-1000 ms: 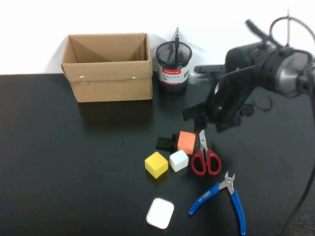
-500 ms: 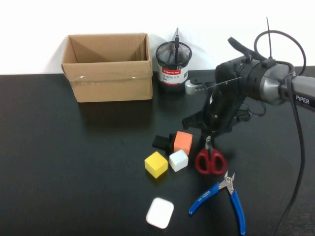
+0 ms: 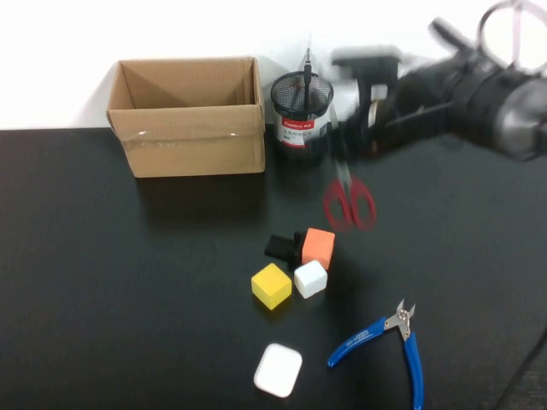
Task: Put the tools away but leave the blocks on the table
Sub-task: Pick up the scissors from the table, then place the Scissors into the box
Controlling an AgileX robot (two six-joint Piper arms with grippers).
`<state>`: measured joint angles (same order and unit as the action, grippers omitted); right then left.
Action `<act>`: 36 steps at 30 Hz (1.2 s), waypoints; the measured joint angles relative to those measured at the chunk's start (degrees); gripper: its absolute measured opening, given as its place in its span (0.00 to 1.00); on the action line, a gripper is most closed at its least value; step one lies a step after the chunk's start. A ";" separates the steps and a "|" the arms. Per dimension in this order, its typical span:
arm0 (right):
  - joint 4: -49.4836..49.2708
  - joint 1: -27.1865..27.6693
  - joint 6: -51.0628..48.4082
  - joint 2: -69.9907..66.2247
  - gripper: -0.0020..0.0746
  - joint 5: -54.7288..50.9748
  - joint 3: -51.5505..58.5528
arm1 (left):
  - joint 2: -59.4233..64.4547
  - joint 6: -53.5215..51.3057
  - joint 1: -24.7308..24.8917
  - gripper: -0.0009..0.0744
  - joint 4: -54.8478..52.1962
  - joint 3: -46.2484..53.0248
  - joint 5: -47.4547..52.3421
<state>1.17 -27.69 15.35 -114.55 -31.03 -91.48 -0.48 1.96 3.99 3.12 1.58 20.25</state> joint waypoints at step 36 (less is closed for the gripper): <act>5.04 -7.84 -15.91 -19.14 0.43 52.58 -24.43 | 0.00 0.00 0.00 0.02 0.00 0.00 0.05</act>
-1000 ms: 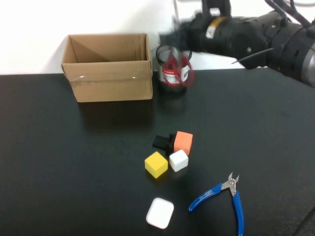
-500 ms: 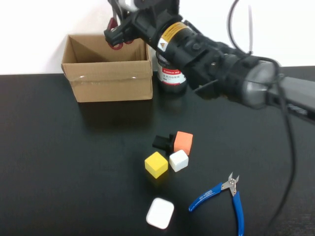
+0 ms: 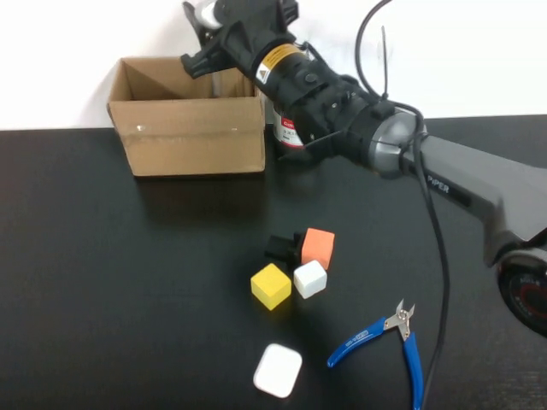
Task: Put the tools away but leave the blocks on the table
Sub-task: Place the Scissors into the box, then pick up the pliers from the table
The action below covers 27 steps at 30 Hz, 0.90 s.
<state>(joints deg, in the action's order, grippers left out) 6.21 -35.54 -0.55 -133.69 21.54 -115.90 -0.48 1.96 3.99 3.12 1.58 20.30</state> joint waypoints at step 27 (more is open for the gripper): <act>4.54 0.12 -0.02 31.92 0.31 -92.39 7.46 | 0.00 0.00 0.00 0.02 0.00 0.00 0.00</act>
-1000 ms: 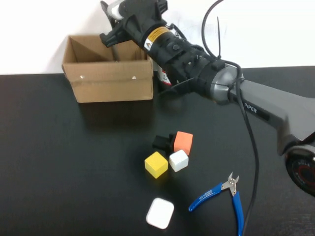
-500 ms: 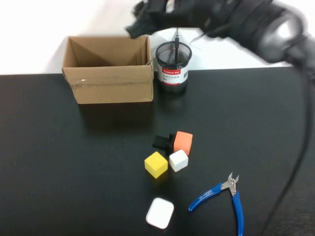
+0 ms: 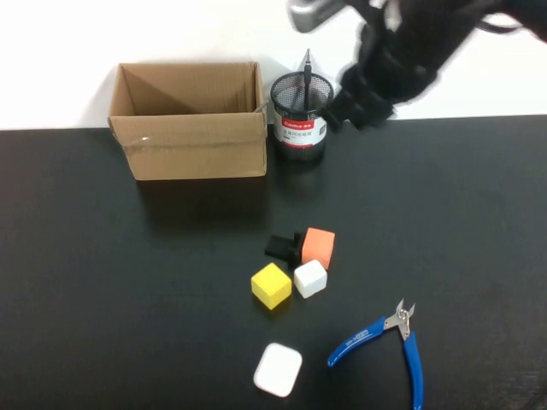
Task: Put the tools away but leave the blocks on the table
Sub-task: Pick up the pliers from the table
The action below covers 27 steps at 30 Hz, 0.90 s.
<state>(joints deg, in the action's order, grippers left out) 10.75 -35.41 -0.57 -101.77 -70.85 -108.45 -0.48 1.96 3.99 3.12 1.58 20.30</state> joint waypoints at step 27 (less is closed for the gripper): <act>-7.44 -1.87 29.46 16.42 0.52 22.20 54.27 | 0.00 0.00 -0.02 0.02 0.00 0.00 0.00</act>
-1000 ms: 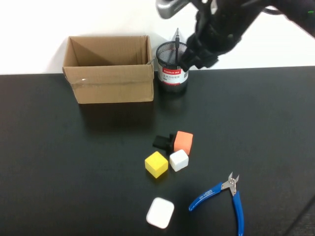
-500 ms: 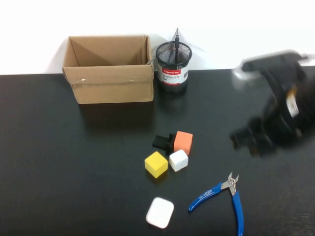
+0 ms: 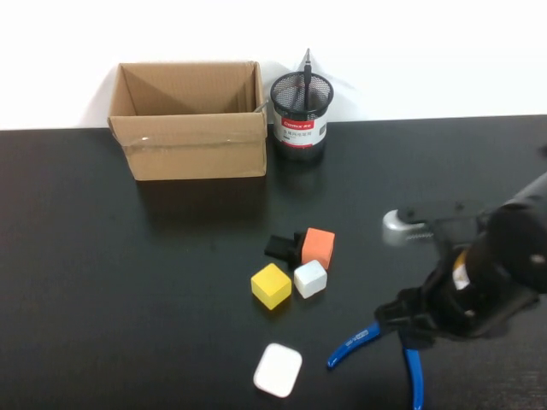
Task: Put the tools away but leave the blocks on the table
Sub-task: Pick up the pliers from the table
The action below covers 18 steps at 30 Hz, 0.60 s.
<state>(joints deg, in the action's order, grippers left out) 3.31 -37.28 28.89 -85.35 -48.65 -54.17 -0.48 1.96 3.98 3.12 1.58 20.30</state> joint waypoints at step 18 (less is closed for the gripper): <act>-1.35 -0.10 -1.80 -18.77 0.27 5.62 -1.42 | 0.00 0.00 0.00 0.02 0.00 0.00 0.00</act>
<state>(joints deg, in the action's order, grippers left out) 1.96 -37.38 27.09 -104.12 -43.02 -55.59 -0.48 1.96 3.98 3.12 1.58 20.30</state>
